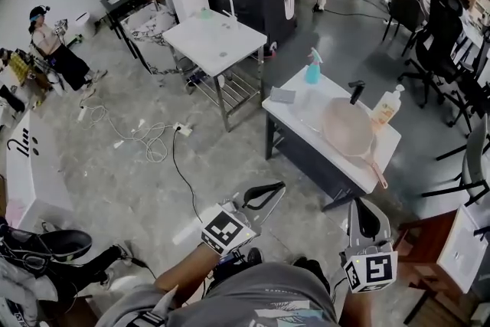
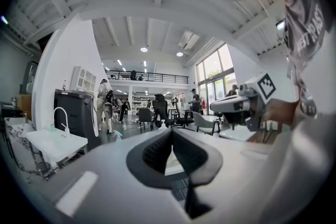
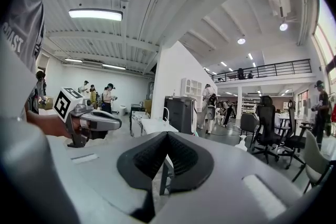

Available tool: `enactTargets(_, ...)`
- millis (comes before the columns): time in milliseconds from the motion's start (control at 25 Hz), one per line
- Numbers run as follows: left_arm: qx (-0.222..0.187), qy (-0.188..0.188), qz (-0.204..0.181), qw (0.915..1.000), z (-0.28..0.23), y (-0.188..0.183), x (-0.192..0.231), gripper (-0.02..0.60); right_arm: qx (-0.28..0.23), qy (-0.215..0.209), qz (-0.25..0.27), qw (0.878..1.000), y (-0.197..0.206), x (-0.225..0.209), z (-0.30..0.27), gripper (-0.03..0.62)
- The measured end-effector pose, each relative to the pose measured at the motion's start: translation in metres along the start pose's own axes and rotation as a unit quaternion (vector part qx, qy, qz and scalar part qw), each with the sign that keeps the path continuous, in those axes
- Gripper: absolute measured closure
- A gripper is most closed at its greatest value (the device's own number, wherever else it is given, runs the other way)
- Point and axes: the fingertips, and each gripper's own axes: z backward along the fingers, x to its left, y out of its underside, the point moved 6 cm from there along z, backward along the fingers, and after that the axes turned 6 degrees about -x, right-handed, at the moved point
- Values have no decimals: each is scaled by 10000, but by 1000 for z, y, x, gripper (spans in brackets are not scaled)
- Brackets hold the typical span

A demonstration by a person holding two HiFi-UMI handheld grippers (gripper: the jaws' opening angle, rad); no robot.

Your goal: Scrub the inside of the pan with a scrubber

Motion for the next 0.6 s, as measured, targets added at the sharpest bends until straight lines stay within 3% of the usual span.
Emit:
enactTargets(280, 126, -47, 70, 9999, -26, 15, 21, 580, 27, -39, -43, 10000, 9, -23, -36, 592)
enactTargets(600, 270, -483, -38, 9985, -80, 16, 43, 580, -130, -430, -96, 9989, 15, -81, -93, 592)
